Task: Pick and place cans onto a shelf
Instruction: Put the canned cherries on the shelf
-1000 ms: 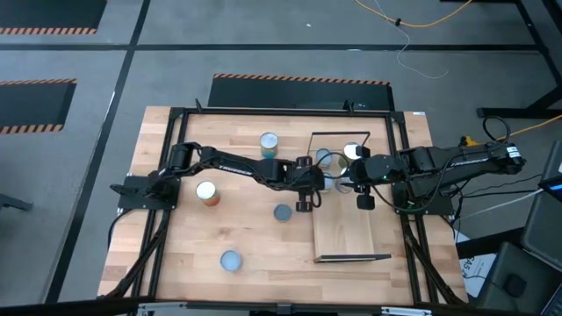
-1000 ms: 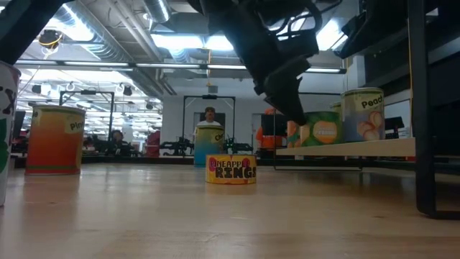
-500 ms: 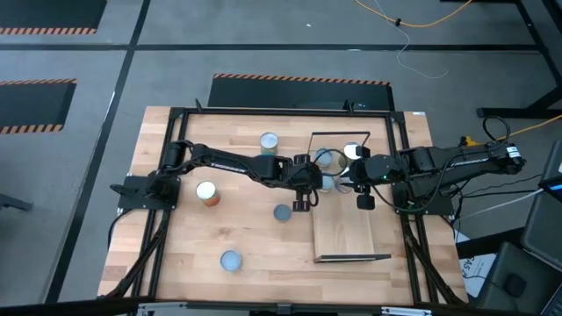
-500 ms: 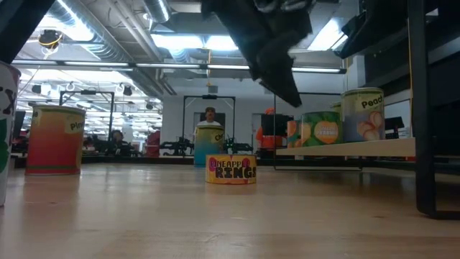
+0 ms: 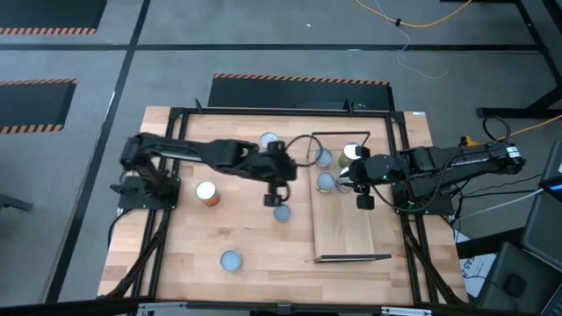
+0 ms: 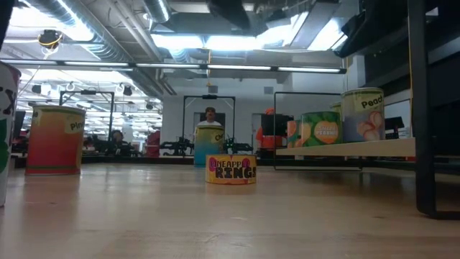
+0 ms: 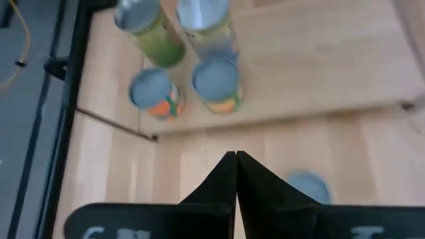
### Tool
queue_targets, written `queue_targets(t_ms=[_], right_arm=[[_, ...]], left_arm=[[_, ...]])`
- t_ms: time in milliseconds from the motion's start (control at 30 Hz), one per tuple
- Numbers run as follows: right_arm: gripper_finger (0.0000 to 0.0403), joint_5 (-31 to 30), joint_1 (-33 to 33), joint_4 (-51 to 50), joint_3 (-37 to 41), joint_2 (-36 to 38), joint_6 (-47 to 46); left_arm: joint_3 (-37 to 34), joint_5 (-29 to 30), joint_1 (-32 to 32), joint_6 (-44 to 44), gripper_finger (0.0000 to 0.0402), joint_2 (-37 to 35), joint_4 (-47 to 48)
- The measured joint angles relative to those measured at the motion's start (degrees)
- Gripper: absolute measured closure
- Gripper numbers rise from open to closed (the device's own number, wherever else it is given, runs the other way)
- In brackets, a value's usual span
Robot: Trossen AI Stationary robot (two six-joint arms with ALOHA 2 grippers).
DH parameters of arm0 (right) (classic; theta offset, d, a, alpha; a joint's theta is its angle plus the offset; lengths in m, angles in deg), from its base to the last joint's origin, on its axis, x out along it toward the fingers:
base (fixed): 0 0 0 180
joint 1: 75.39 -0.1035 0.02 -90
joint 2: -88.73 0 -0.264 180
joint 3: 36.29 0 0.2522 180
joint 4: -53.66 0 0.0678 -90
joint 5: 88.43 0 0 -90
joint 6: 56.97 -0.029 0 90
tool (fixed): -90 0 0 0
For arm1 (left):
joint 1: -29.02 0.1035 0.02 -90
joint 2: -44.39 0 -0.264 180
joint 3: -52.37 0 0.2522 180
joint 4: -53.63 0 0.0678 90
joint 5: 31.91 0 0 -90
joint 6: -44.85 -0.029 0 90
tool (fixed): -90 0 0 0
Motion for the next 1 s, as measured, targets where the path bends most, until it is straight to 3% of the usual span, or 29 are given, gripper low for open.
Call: queue_targets(t_ms=[133, 300, 433, 667, 1000], right_arm=[[0.0292, 0.0, 0.0, 0.7, 0.0, 0.0, 0.1], [0.0292, -0.2, 0.0, 1.3, 0.0, 0.0, 0.2], [0.0292, -0.5, 0.1, 2.1, 0.0, 0.0, -0.1], [0.0292, -0.6, 0.1, 3.8, 0.0, 0.0, -2.9], [0.0292, -0.6, 0.1, 4.0, 0.0, 0.0, -3.0]], left_arm=[[-4.7, 0.7, -2.4, 1.5, 0.04, -6.4, 0.6], [-17.8, 5.3, -6.2, 8.7, 0.04, -16.9, -2.2], [-30.7, 8.9, -9.6, 14.5, 0.04, -26.7, -10.8], [-49.5, 9.5, -13.7, 14.7, 0.04, -39.4, -29.3], [-65.5, 11.7, -14.4, 11.2, 0.04, -48.1, -49.0]])
